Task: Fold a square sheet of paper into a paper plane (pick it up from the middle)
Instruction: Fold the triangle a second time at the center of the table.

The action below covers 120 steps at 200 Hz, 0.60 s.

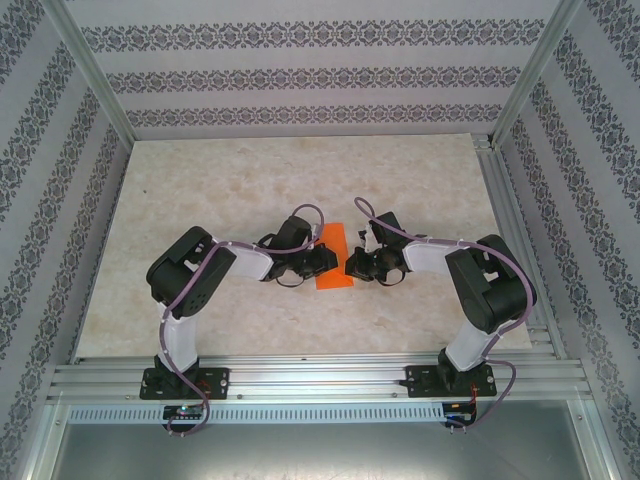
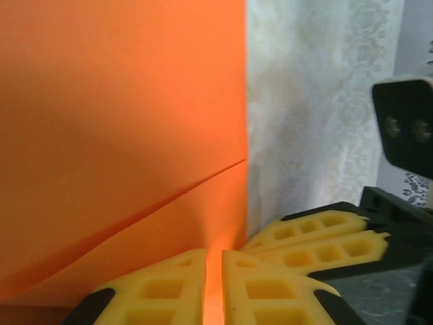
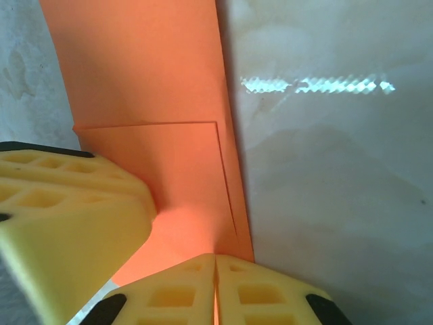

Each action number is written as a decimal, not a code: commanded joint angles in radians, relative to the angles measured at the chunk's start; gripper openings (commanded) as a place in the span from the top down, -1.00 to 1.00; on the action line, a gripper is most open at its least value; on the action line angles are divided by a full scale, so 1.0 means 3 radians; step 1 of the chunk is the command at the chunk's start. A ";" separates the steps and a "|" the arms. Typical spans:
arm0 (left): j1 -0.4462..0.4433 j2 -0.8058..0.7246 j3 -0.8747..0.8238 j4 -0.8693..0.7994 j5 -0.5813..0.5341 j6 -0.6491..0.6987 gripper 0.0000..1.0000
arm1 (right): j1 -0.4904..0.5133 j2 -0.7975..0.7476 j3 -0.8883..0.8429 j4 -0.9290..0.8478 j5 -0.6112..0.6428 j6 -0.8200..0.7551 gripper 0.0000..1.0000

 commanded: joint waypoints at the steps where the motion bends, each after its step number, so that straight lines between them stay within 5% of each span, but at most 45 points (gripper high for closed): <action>1: -0.0025 0.0039 -0.0044 0.0056 -0.0167 0.0041 0.69 | -0.0035 0.0127 -0.0034 -0.0104 0.0212 -0.0092 0.85; 120: 0.0107 -0.0079 0.0008 -0.0305 -0.0442 0.0017 0.62 | -0.0030 0.0120 -0.0056 -0.0348 0.0360 -0.0307 0.94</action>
